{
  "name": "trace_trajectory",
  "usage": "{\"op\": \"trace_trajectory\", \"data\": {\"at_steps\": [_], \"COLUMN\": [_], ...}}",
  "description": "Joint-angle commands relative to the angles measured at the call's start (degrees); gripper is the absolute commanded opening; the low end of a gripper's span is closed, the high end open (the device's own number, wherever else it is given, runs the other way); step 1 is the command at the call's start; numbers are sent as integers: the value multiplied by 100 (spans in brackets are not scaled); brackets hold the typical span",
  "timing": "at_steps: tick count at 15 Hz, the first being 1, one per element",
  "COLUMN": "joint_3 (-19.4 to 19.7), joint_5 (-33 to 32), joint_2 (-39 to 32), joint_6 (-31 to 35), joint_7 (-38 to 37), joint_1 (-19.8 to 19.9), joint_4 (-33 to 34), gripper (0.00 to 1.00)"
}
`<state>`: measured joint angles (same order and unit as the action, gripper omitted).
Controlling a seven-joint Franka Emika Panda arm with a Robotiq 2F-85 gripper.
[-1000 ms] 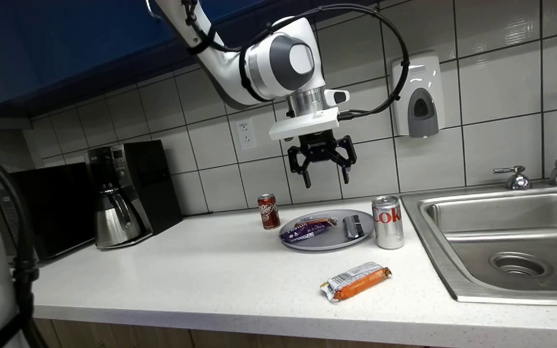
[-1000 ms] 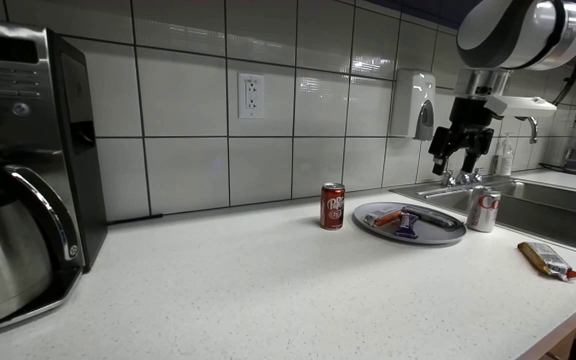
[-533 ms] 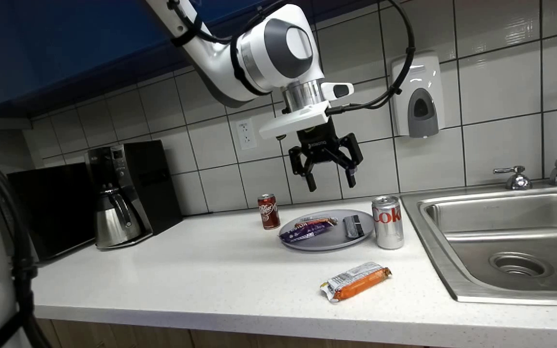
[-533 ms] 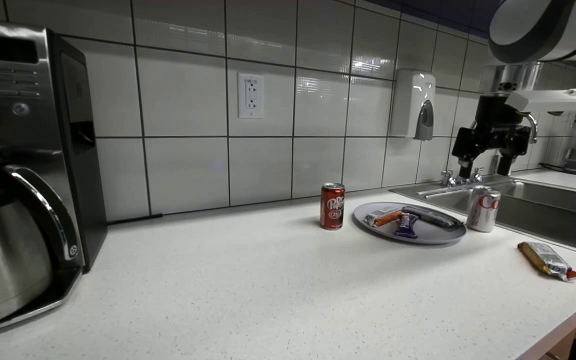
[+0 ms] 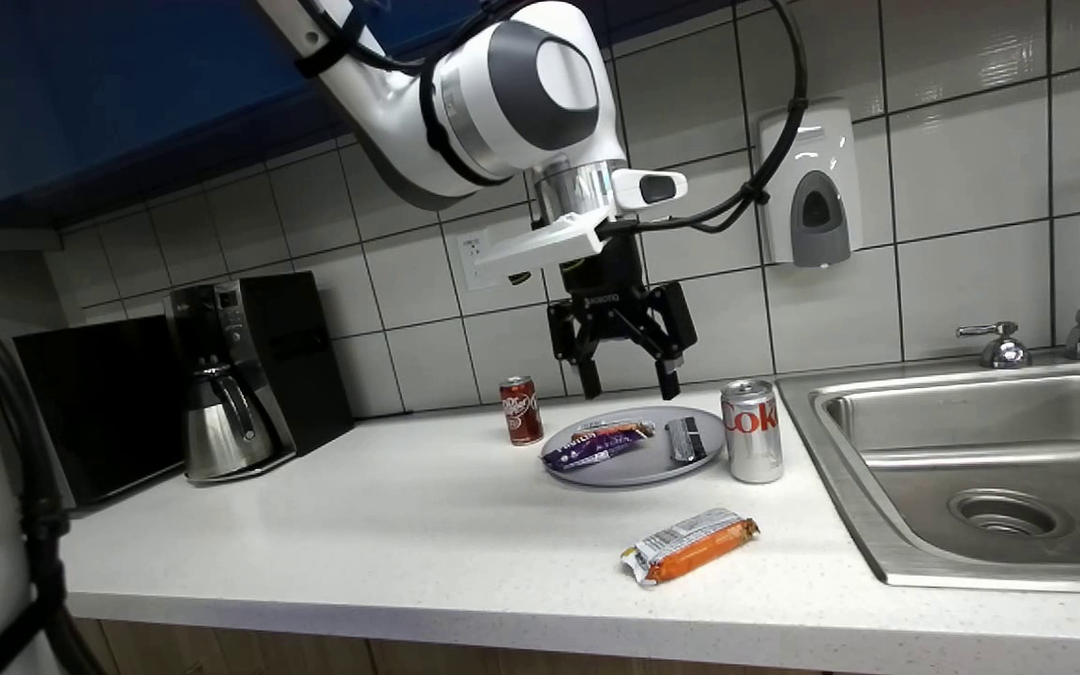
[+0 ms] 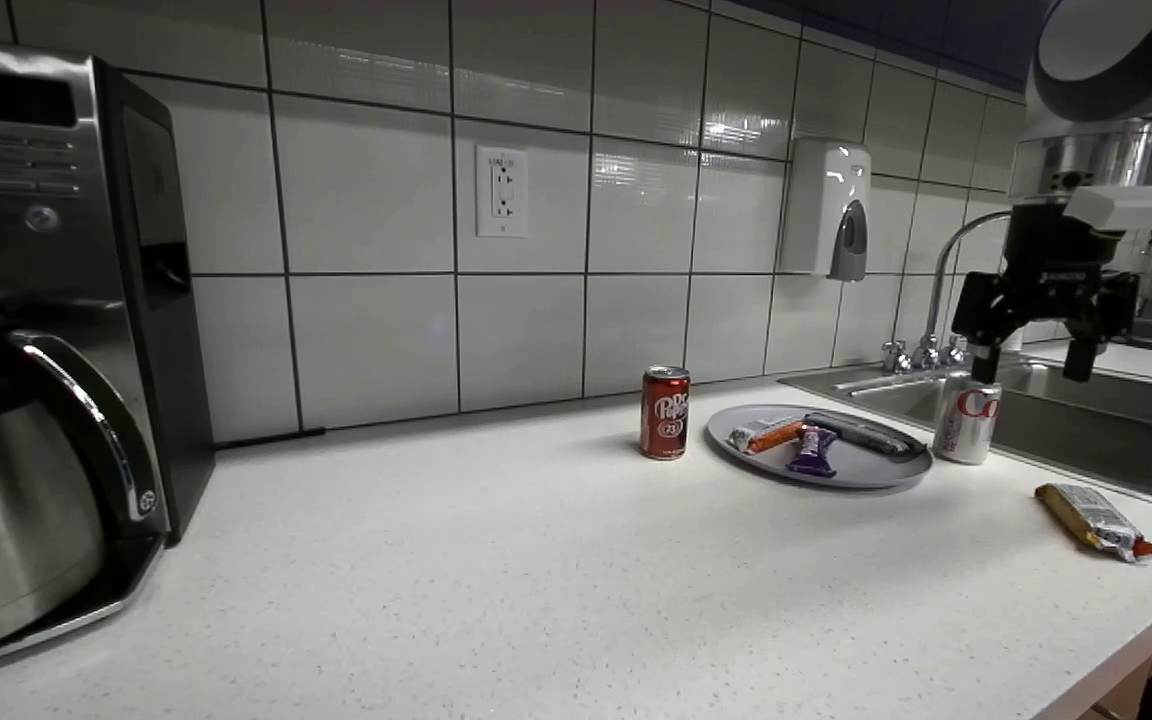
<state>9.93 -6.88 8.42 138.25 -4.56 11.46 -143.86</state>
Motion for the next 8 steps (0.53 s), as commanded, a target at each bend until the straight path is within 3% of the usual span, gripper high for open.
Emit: {"op": "trace_trajectory", "data": {"at_steps": [1,8], "joint_3": [32,128], "joint_5": [-153,-403], "joint_2": [356,177], "joint_6": [-125,153], "joint_7": [-216,-304], "joint_1": [120,321], "joint_4": [-356,-626], "gripper": [100,100]}}
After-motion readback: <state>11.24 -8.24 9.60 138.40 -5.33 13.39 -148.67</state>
